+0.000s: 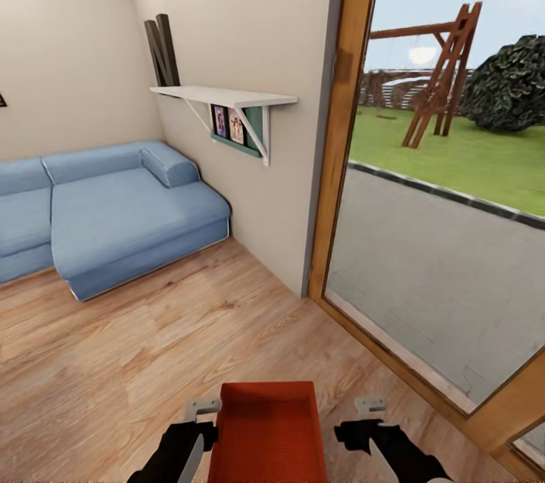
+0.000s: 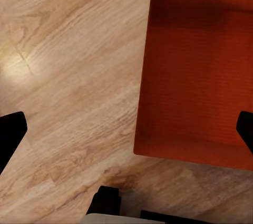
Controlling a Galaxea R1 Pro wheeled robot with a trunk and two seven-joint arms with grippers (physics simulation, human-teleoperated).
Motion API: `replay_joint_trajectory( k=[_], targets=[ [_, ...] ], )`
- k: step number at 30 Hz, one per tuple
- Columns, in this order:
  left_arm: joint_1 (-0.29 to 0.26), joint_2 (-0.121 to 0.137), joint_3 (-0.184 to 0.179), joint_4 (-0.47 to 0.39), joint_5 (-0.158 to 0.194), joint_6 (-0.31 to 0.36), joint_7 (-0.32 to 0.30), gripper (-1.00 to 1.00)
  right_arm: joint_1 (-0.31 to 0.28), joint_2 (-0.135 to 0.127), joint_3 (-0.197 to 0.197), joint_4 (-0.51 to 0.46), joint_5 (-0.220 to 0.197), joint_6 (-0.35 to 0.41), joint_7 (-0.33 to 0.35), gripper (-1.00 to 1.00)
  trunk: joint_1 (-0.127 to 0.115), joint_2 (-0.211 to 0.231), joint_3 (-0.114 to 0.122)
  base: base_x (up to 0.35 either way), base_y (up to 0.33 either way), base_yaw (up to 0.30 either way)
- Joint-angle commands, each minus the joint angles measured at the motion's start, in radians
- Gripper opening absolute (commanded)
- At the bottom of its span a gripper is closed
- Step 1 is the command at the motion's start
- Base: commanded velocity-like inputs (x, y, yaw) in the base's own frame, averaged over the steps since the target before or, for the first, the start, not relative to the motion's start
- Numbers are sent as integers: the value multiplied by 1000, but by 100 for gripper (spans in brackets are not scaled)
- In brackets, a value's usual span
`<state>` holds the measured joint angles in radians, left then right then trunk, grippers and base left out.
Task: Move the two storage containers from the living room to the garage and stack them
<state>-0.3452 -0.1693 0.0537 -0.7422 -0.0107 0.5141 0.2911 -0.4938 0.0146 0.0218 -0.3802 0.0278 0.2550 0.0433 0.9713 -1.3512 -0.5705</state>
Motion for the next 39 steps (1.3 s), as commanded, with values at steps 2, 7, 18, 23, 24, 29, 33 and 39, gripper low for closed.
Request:
replay_joint_trajectory(
  k=[2,7,18,23,24,29,33,39],
  targets=[
    [-1,0,2,-1,-1,6,1,100,0,4,3,1,4,4,2,100,8,-15,-11,0,0,0],
    [0,-2,2,0,-1,6,1,100,0,11,3,4,6,4,16,100,27,-50,-34,0,0,0],
    [0,-3,1,11,0,4,0,100,0,11,1,3,13,-5,58,100,69,-127,-86,0,0,0],
    [0,-4,1,12,0,4,0,100,0,11,0,3,12,-23,58,100,88,-162,-110,0,0,0],
    [0,-4,1,13,0,4,0,100,0,11,0,3,12,-26,58,100,92,-169,-115,0,0,0],
    [-1,-4,1,13,0,4,-7,100,0,11,0,4,13,-29,58,100,111,-204,-139,0,0,0],
    [-1,-4,1,13,0,4,-38,100,0,11,0,4,14,-29,58,100,127,-232,-158,0,0,30],
    [-1,-3,1,12,-1,5,-42,100,0,11,1,3,19,-30,51,100,150,-274,-186,0,0,32]
  ],
)
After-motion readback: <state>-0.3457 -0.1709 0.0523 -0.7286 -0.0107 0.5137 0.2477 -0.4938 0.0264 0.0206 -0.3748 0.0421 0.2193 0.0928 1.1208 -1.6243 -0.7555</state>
